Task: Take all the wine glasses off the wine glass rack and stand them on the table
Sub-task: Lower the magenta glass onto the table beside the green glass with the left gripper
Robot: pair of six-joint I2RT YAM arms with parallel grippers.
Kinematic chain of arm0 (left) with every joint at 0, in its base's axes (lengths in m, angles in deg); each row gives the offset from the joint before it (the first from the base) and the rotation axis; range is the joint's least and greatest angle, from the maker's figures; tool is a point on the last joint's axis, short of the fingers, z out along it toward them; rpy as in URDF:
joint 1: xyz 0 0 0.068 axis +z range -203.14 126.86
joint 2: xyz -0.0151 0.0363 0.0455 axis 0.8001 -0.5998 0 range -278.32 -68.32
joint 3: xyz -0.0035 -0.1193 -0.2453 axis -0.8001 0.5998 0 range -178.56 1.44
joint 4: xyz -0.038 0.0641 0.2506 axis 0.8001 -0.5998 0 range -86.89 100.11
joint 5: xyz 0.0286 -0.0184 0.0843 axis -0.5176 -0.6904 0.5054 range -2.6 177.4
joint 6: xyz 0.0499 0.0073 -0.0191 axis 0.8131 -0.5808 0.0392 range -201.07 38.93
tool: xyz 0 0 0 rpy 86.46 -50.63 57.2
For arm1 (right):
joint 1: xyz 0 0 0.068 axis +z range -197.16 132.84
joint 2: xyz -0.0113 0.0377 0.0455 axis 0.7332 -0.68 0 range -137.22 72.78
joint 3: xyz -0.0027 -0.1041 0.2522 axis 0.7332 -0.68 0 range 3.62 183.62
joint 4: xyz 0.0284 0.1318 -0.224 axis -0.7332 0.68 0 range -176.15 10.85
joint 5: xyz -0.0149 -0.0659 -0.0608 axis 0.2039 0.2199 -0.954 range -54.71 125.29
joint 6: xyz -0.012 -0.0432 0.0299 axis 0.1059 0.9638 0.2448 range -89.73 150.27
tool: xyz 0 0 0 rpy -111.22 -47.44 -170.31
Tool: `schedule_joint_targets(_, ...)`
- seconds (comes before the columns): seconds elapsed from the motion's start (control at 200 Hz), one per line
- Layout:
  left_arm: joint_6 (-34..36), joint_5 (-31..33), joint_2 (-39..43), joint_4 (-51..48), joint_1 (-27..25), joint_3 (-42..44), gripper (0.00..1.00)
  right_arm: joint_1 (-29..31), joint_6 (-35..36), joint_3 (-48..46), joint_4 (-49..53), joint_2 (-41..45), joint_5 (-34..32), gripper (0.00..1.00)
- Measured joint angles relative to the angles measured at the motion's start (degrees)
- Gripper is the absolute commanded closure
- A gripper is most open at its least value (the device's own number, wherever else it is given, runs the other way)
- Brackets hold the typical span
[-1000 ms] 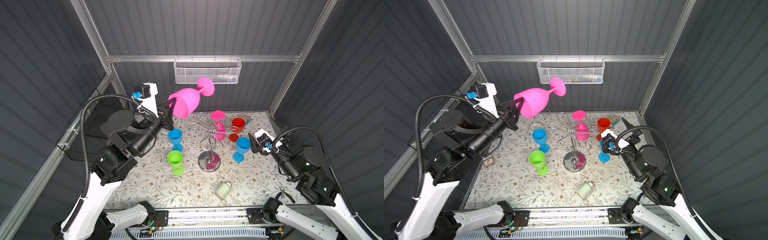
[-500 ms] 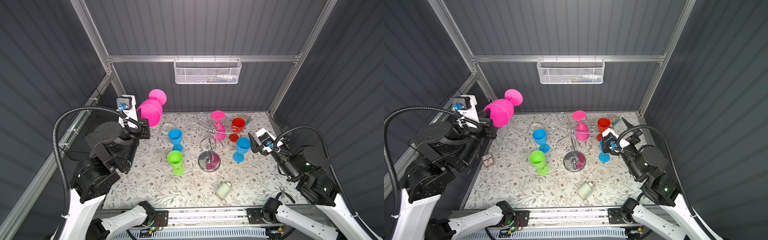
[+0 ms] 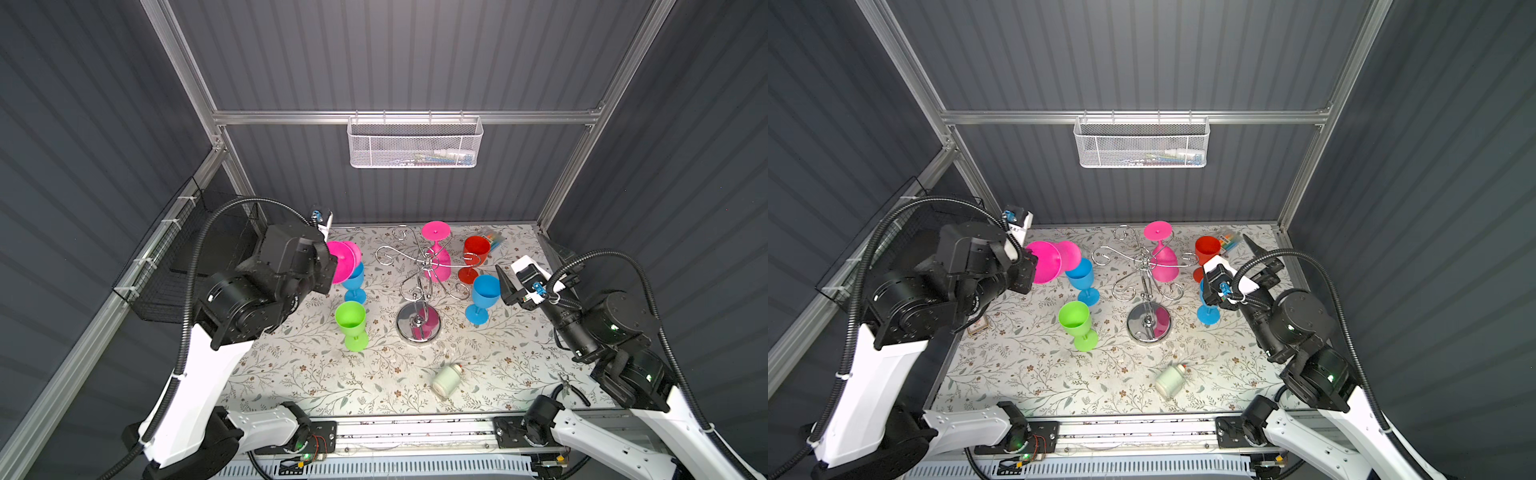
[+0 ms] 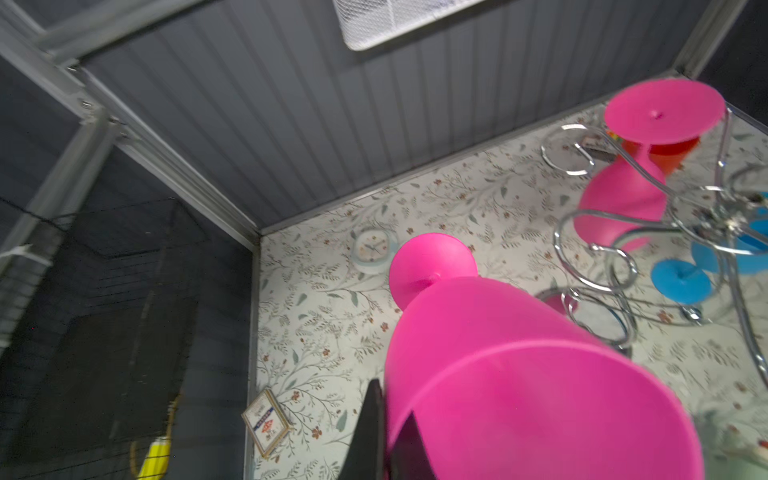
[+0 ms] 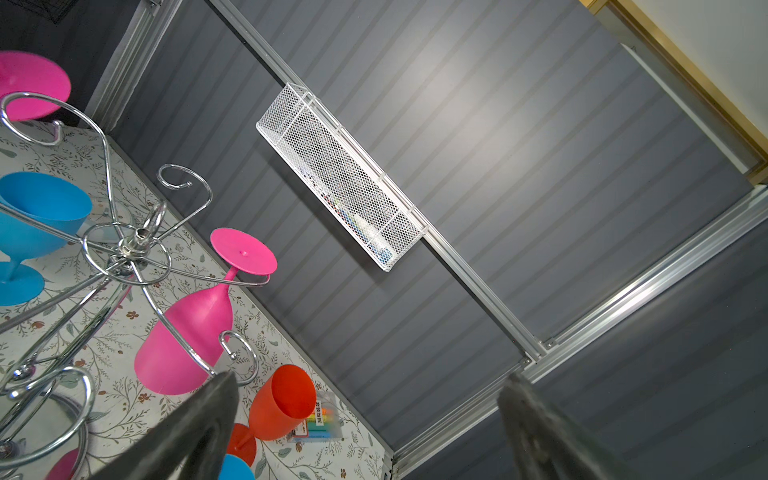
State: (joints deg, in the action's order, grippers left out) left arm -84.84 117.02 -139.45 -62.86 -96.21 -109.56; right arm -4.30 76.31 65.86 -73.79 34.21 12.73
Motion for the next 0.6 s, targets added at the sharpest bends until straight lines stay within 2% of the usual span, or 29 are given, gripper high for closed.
schedule_joint_targets(0.395, -2.21, -18.51, -5.92, -10.86, 0.0, -0.98, 1.0, 0.0, -0.66, -0.74, -0.13, 0.13, -0.81, 0.01)
schedule_joint_targets(0.6, -4.5, -25.2, -4.94, -12.13, -0.66, 4.15, 1.0, 0.0, -0.76, -0.74, -0.17, 0.11, -1.01, 0.01)
